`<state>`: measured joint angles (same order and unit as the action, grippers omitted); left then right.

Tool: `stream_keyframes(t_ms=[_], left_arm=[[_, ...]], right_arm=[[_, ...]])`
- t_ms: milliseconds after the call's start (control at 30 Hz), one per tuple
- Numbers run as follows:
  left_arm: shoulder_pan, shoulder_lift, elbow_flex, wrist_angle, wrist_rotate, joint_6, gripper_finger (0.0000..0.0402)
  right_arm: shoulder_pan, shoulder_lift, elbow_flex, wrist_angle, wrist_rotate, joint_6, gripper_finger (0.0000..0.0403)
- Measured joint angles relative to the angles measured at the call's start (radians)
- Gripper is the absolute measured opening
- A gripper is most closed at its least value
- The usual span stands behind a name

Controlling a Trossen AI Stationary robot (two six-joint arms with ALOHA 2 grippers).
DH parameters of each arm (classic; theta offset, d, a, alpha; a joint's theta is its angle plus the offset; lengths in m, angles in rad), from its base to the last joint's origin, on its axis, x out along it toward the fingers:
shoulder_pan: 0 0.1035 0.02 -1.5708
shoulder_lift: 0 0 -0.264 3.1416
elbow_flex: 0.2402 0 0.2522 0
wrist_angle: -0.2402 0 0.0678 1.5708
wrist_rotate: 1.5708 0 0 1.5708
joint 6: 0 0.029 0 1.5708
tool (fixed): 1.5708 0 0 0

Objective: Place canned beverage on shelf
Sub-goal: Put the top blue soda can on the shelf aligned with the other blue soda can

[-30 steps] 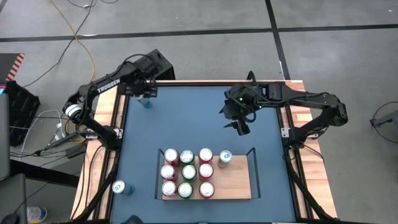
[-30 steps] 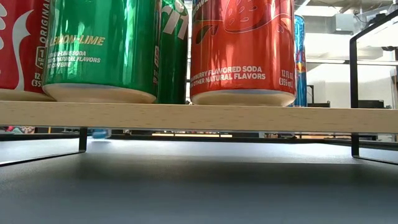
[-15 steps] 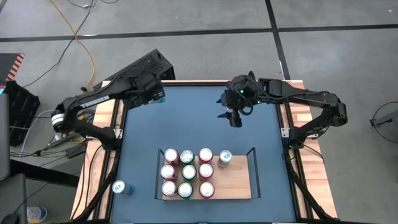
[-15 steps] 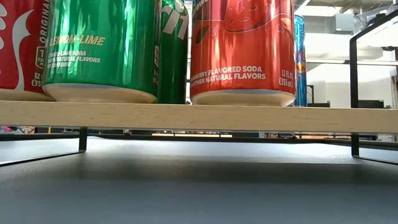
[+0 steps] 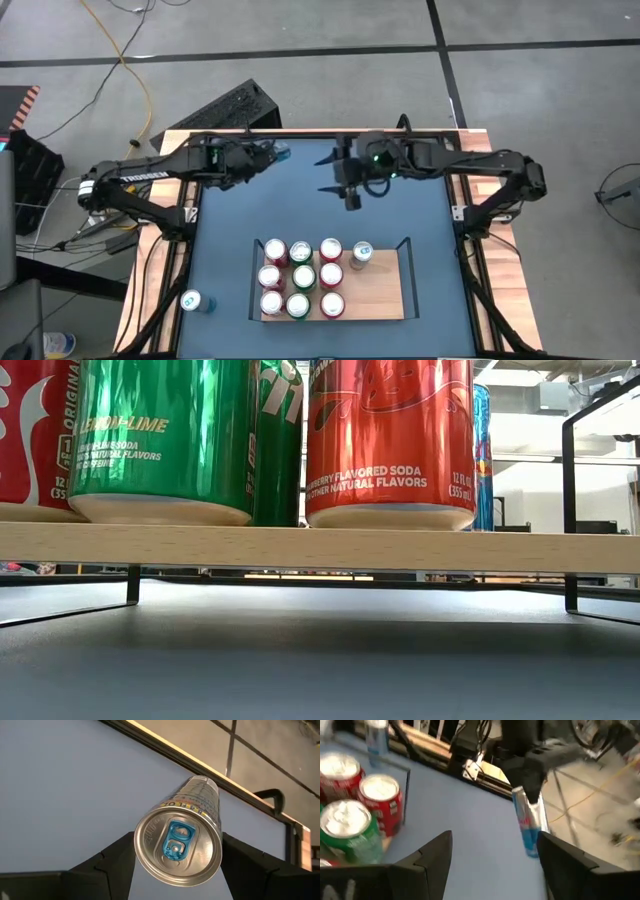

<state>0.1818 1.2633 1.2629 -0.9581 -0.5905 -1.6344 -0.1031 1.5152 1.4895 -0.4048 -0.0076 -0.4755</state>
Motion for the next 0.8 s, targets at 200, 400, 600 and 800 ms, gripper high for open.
stream_keyframes(t_ms=[200, 400, 600, 800], left_arm=[[-0.024, -0.002, 0.000, 0.132, -0.005, 0.045, 0.0241], [-0.057, -0.002, 0.000, 0.208, -0.007, 0.061, 0.0244], [-0.084, -0.002, 0.000, 0.213, -0.042, 0.047, 0.0245], [-0.087, -0.002, 0.000, 0.215, -0.049, 0.055, 0.0246]], right_arm=[[0.031, 0.077, -0.003, 0.049, 0.033, -0.085, 0.0276], [0.015, 0.164, -0.001, 0.141, 0.181, -0.116, 0.0276], [0.016, 0.216, 0.000, 0.207, 0.325, -0.128, 0.0276], [0.016, 0.227, 0.000, 0.228, 0.324, -0.136, 0.0276]])
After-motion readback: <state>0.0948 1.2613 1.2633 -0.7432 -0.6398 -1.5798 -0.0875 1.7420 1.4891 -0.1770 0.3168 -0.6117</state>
